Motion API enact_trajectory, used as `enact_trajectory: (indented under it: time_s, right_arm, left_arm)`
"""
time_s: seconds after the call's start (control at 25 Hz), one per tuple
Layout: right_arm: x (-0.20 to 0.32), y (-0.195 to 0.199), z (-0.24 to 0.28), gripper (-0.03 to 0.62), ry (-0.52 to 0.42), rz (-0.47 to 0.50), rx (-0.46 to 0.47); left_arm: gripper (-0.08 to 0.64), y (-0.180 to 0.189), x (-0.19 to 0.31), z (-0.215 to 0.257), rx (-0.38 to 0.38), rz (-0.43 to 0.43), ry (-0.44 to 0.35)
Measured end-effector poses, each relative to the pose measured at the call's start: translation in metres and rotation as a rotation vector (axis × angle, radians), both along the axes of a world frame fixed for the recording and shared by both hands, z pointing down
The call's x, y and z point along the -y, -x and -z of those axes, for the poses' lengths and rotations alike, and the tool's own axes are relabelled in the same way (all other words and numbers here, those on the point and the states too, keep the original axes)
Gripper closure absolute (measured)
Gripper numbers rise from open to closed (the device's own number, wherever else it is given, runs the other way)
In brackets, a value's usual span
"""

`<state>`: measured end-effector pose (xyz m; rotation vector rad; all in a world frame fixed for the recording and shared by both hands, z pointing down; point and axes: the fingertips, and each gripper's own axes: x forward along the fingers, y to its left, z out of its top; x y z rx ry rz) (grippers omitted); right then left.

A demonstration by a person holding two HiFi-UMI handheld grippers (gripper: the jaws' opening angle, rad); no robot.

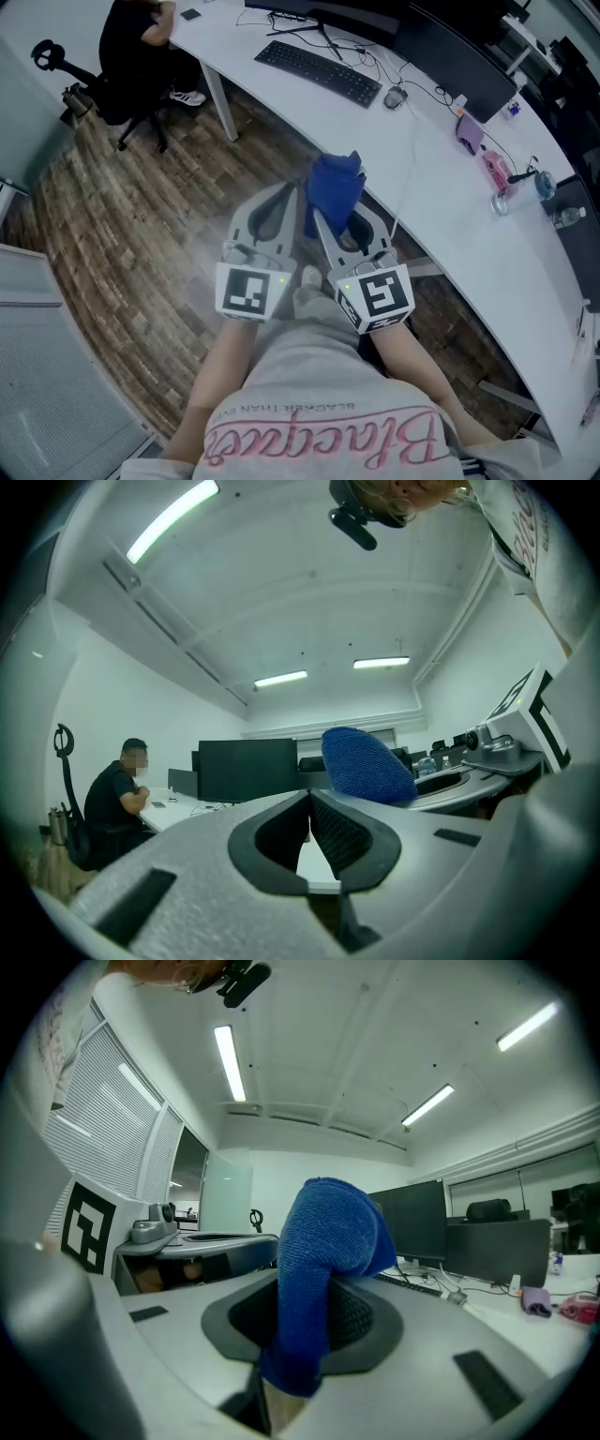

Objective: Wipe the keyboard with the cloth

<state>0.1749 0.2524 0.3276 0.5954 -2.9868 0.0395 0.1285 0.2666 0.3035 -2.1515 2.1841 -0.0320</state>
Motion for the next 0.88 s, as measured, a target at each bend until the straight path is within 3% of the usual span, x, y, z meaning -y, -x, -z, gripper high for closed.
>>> enact_trajectory:
  time_s: [0.44,0.88]
  right_arm:
    - [0.093,0.039,-0.001,0.495,0.005,0.051,-0.004]
    - [0.132,0.054,-0.011,0.495,0.032,0.101,0.003]
  left_arm:
    - [0.554,0.035,0.093,0.001,0.013,0.032,-0.004]
    - [0.554,0.052,0.134,-0.01,-0.007,0.074,0.021]
